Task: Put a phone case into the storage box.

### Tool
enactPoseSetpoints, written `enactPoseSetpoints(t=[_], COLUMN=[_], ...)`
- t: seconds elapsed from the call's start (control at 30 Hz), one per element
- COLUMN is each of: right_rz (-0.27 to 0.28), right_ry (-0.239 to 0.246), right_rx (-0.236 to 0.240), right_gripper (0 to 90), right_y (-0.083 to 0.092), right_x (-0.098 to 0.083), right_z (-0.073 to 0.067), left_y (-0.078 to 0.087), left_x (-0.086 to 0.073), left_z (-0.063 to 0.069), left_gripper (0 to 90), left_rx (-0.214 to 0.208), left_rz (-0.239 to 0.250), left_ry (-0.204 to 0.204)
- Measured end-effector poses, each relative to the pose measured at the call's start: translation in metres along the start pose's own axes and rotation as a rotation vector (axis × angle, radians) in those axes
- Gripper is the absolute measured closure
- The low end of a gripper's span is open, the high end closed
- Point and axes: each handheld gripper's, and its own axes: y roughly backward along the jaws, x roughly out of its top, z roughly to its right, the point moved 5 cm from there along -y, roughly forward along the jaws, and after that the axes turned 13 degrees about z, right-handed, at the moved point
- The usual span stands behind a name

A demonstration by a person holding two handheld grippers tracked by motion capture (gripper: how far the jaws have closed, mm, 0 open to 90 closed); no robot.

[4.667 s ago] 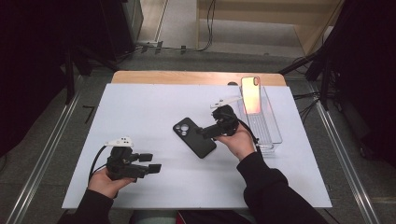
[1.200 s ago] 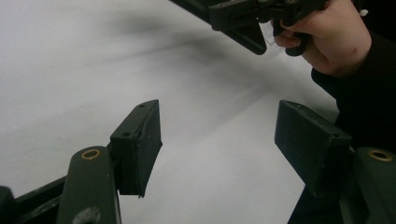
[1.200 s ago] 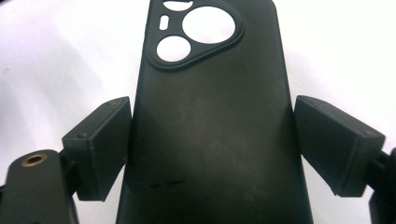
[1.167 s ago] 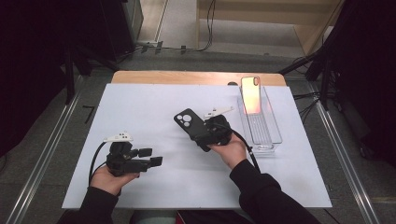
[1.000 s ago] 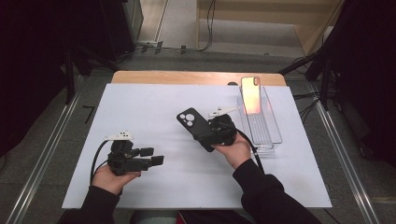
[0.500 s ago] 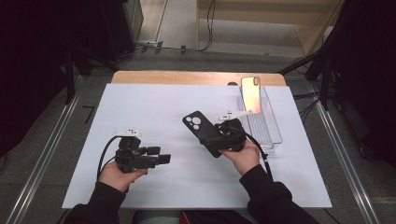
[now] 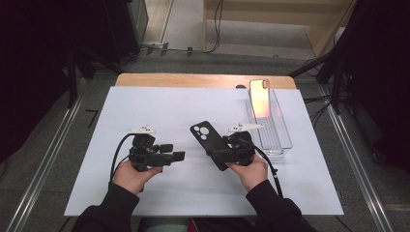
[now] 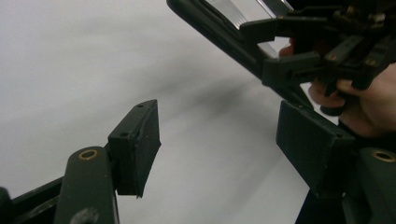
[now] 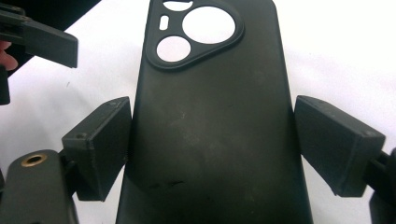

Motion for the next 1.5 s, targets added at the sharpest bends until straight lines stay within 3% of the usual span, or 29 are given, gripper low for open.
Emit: enactPoseSetpoints(t=[0.2, 0.6, 0.77, 0.93, 1.1, 1.33, 1.5], right_rz=[0.021, 0.063, 0.073, 0.082, 0.100, 0.154, 0.179], right_ry=[-0.027, -0.054, -0.062, -0.061, -0.074, -0.106, -0.118], right_rx=[0.003, -0.004, -0.009, -0.006, -0.004, 0.006, 0.016], right_gripper=[12.9, 12.9, 12.9, 12.9, 12.9, 12.9, 12.9], right_y=[-0.003, -0.011, -0.019, -0.024, -0.029, -0.029, -0.031], right_x=[-0.003, -0.003, -0.004, -0.006, -0.008, -0.004, -0.004], right_z=[-0.004, -0.011, -0.016, -0.023, -0.031, -0.039, -0.043], left_y=[-0.009, -0.027, -0.029, -0.028, -0.029, -0.032, -0.037], left_x=[0.006, 0.019, 0.027, 0.038, 0.043, 0.044, 0.046], left_z=[-0.002, 0.000, -0.001, 0.001, -0.005, -0.009, -0.010], left_gripper=[30.3, 29.6, 28.8, 28.7, 28.8, 29.4, 33.0], left_rx=[0.042, 0.065, 0.076, 0.099, 0.139, 0.158, 0.153], left_rz=[-0.019, -0.029, -0.003, 0.021, 0.020, 0.013, 0.032], left_ry=[-0.007, 0.029, 0.052, 0.019, 0.043, 0.063, 0.102])
